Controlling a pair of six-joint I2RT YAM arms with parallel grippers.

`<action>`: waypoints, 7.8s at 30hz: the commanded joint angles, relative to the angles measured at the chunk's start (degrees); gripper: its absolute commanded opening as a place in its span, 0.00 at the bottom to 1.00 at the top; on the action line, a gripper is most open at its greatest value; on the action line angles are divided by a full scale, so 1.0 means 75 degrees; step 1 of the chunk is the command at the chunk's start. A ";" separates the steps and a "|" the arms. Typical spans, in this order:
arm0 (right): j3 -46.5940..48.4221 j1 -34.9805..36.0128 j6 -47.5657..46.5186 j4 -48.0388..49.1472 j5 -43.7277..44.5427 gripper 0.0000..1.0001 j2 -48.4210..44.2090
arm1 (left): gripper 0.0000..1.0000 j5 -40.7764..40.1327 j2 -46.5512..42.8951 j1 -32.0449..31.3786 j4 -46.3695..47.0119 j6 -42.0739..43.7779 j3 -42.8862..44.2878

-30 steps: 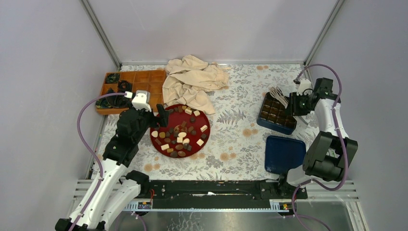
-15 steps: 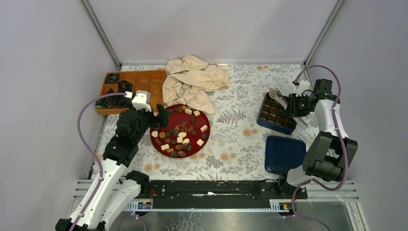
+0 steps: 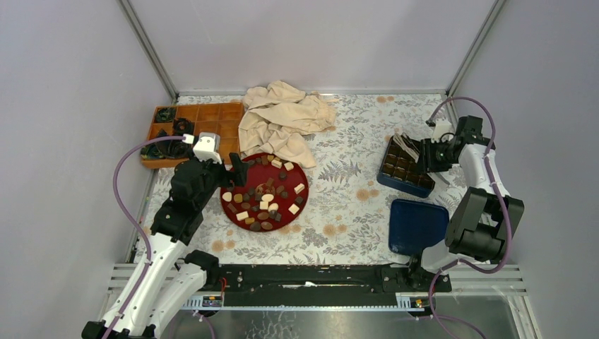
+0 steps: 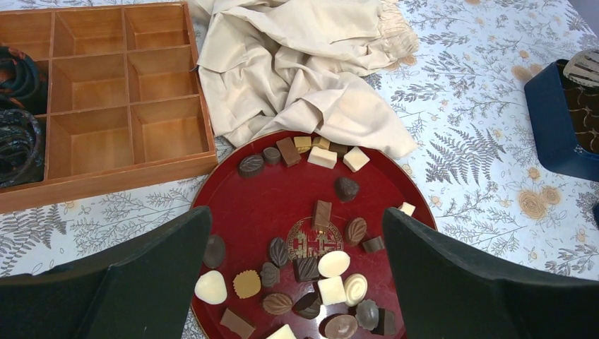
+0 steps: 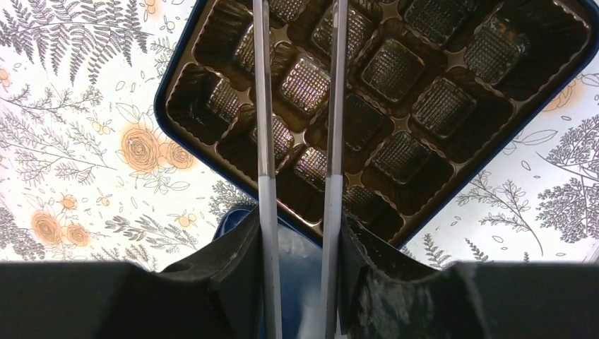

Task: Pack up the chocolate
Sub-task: Place the fake chocolate in the packing box, then pick up the fake chocolate from the plate, then place the fake chocolate in the packing box, then pick up the fake chocolate from the plate.

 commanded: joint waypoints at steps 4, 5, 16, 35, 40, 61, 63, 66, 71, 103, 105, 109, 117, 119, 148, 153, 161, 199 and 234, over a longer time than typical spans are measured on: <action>0.0355 0.0179 0.0059 0.0251 0.0197 0.46 -0.0041 | 0.98 0.0088 -0.0060 0.0065 0.0419 0.0098 -0.0028; 0.0355 0.0181 0.0064 0.0263 0.0218 0.47 -0.0034 | 0.98 0.0088 -0.0060 0.0058 0.0421 0.0098 -0.0033; 0.0268 0.0182 0.0057 0.0364 -0.0046 0.41 -0.0536 | 0.98 0.0100 -0.0090 0.0069 0.0421 0.0098 -0.0041; 0.0988 0.5347 -0.1379 -0.0227 -0.1574 0.40 -0.0972 | 0.98 -0.0111 0.0011 0.0080 0.0435 0.0115 -0.0082; 0.1198 0.6838 -0.1694 -0.0213 -0.0170 0.40 -0.0040 | 0.98 -0.0196 -0.0001 0.0080 0.0428 0.0133 -0.0093; 0.0743 0.7437 -0.1698 0.0054 0.0361 0.42 0.0882 | 0.97 -0.0123 0.0110 0.0116 0.0438 0.0133 -0.0092; 0.0739 0.7505 -0.1679 0.0064 0.0410 0.42 0.0945 | 0.97 -0.0111 0.0115 0.0126 0.0438 0.0133 -0.0093; 0.0782 0.7569 -0.1606 0.0076 0.0511 0.43 0.1052 | 0.97 -0.0099 0.0104 0.0127 0.0438 0.0133 -0.0094; 0.0806 0.7691 -0.1542 0.0118 0.0696 0.43 0.1216 | 0.98 -0.0088 0.0093 0.0127 0.0433 0.0133 -0.0091; 0.0806 0.6755 -0.1494 -0.0350 -0.1241 0.00 0.0283 | 0.97 -0.0077 0.0049 0.0127 0.0429 0.0146 -0.0089; 0.0781 0.6401 -0.1503 -0.0382 -0.1385 0.00 0.0083 | 0.98 -0.0087 0.0046 0.0127 0.0428 0.0145 -0.0088; 0.0671 0.5158 -0.1438 -0.0403 -0.1614 0.00 -0.0484 | 0.98 -0.0087 0.0015 0.0127 0.0426 0.0156 -0.0094; 0.0009 0.2254 -0.0852 0.0152 0.0141 0.00 -0.1772 | 0.98 0.0024 0.0022 0.0133 0.0445 0.0142 -0.0094; -0.0067 0.1477 -0.0864 0.0053 0.0202 0.00 -0.1916 | 0.98 0.0047 0.0033 0.0127 0.0449 0.0133 -0.0094; -0.0594 -0.0233 -0.1235 -0.0666 -0.0387 0.09 -0.1396 | 0.98 0.0147 0.0022 0.0127 0.0469 0.0116 -0.0082; -0.0606 -0.0228 -0.1186 -0.0603 -0.0292 0.10 -0.1262 | 0.98 0.0147 0.0022 0.0127 0.0467 0.0104 -0.0082; -0.0599 -0.0229 -0.1136 -0.0551 -0.0194 0.19 -0.1159 | 0.98 0.0147 -0.0004 0.0127 0.0468 0.0110 -0.0081; -0.0652 -0.0223 -0.1210 -0.0589 -0.0863 0.39 -0.1756 | 0.98 0.0147 -0.0080 0.0128 0.0469 0.0110 -0.0092; -0.0984 0.1352 -0.1630 -0.0518 -0.3676 0.38 -0.2973 | 0.98 0.0424 -0.0421 0.0130 0.0690 0.0099 -0.0198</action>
